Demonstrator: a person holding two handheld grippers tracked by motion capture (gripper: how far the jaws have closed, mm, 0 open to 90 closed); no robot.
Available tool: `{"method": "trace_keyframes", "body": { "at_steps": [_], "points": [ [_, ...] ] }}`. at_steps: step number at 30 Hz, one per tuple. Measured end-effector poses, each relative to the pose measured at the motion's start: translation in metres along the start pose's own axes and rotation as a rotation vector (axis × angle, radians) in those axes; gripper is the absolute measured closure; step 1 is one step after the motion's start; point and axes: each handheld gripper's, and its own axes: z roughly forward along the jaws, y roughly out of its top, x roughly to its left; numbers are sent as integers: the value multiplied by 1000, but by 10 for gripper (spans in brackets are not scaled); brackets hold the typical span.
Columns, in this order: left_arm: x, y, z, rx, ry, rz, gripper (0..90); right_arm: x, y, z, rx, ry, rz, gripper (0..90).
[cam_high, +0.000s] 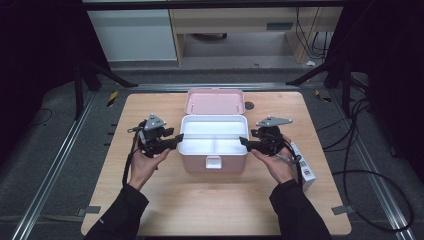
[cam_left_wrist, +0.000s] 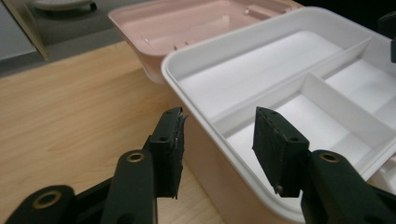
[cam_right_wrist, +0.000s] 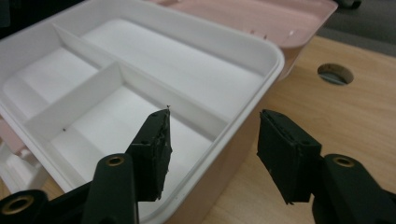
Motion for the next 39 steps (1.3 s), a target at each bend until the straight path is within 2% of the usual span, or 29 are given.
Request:
{"method": "trace_keyframes", "body": {
  "at_steps": [4,7,9,12,14,18,22,24,25,27,32,37,39],
  "points": [
    [9,5,-10,-4,0,18,494,-8,8,-12,-51,9,-22,373],
    [14,7,-13,-16,-39,21,467,-13,13,-17,-69,25,-32,352],
    [18,7,-11,-7,-61,24,452,-16,16,-19,-72,29,-47,344],
    [21,10,-8,29,-71,42,419,-22,23,-23,-69,30,-71,334],
    [24,12,-6,32,-75,50,407,-25,29,-25,-74,38,-80,327],
    [31,19,3,62,-118,78,392,-30,40,-27,-71,52,-106,325],
    [35,27,12,91,-168,117,388,-33,51,-25,-37,61,-159,327],
    [37,31,14,96,-194,142,389,-34,56,-23,-29,68,-181,332],
    [37,31,14,96,-194,142,393,-34,56,-23,-29,68,-181,332],
    [37,38,17,122,-225,186,402,-36,63,-20,-4,84,-218,338],
    [36,53,23,173,-254,259,424,-37,70,-15,34,133,-281,356],
    [30,69,28,230,-281,365,440,-38,76,-8,75,205,-347,378],
    [28,74,30,241,-302,378,460,-38,79,-6,90,231,-378,388]
  ]
}}
